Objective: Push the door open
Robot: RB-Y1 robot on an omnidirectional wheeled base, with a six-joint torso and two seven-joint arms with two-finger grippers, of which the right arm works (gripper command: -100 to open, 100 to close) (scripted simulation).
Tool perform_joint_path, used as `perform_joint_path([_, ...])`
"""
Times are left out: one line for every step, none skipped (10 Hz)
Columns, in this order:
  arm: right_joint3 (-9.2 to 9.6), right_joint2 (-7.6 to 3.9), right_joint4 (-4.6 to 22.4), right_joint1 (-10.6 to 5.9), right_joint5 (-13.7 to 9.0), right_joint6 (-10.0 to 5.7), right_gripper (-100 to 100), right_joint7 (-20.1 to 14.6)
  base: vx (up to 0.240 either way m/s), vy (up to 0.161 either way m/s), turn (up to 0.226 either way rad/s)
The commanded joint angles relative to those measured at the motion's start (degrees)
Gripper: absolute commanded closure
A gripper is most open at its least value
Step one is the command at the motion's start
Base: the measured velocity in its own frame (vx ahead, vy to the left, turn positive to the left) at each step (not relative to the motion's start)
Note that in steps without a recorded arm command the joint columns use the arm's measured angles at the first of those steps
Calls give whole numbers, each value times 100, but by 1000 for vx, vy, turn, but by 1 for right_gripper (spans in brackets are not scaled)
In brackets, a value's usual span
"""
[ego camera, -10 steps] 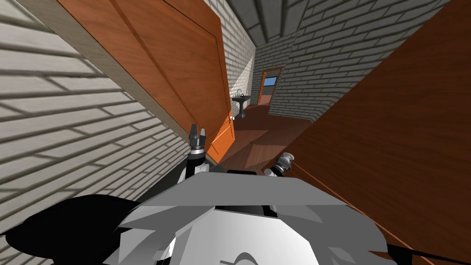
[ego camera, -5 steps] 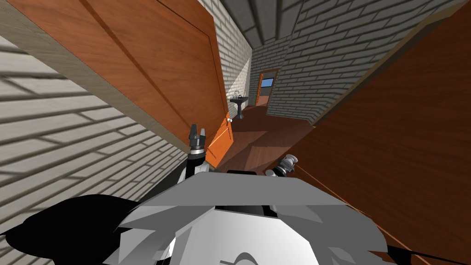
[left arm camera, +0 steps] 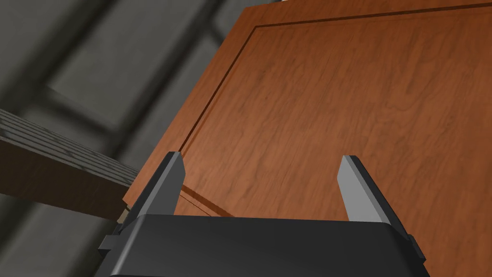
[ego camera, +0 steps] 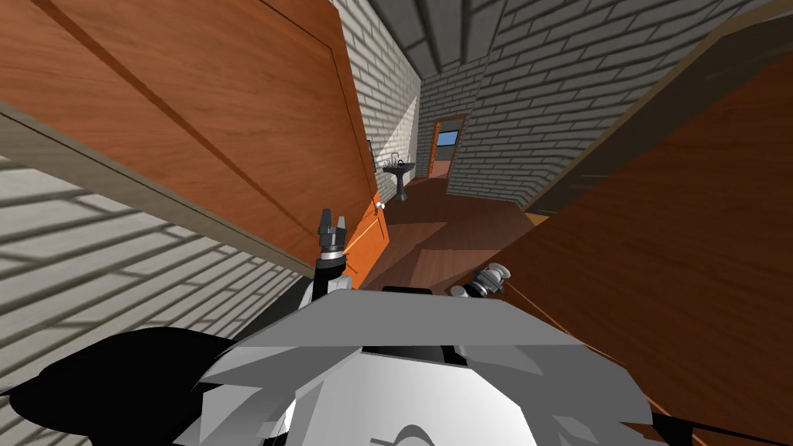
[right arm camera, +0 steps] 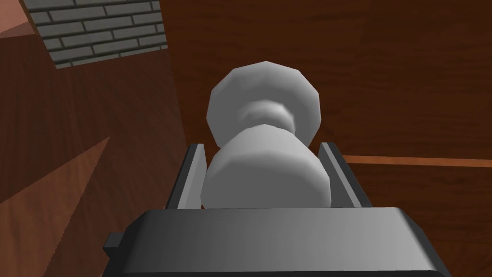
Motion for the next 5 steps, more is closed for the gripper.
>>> perform_joint_path([-122, -48, -38, 31, -94, -70, 100, 46, 157, -130, -61])
perform_joint_path([-196, -67, -38, 44, -165, -102, 100, 62, 183, -149, -48])
perform_joint_path([-234, -76, -38, 51, -202, -118, 100, 70, 188, -128, -53])
perform_joint_path([-311, -91, -39, 64, -276, -151, 100, 86, 198, -116, -48])
perform_joint_path([-389, -103, -39, 78, -351, -184, 100, 102, 195, -135, -69])
